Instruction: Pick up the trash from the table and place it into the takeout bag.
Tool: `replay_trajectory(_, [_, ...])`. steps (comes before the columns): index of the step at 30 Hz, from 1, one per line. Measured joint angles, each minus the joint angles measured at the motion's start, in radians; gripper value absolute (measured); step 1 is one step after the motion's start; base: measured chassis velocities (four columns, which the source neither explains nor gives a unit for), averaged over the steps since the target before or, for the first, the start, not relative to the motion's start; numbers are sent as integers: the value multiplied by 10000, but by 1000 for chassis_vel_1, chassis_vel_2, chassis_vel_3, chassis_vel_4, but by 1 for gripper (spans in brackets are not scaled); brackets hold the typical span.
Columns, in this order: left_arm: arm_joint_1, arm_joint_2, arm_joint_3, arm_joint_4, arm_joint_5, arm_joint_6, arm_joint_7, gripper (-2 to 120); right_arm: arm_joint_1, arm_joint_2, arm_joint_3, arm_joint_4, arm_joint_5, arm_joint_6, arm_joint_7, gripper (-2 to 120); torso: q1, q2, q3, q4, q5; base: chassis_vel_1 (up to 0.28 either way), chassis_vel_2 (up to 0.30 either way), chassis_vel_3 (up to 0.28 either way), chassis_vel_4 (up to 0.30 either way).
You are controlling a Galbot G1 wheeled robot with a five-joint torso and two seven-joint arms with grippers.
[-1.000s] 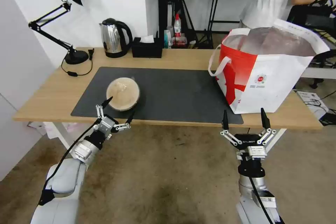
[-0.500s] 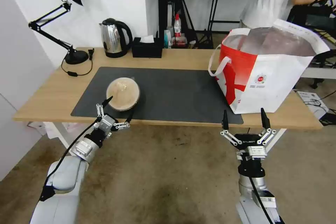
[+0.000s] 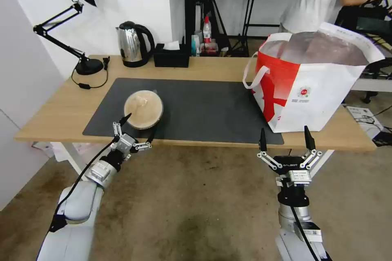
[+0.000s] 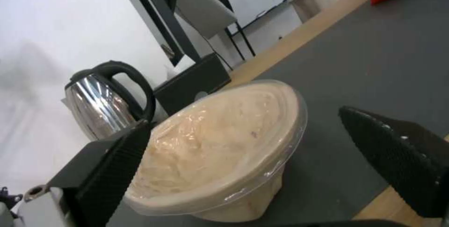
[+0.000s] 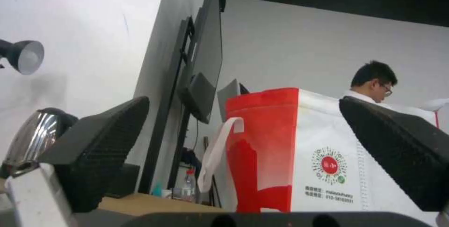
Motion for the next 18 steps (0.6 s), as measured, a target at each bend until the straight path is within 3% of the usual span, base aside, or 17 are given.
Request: replay_trajectory(18, [-352, 92, 143, 498, 162, 36, 12, 100, 0, 1, 0, 0, 0, 0, 0, 100, 0, 0, 0, 0, -1, 0, 0, 0, 0])
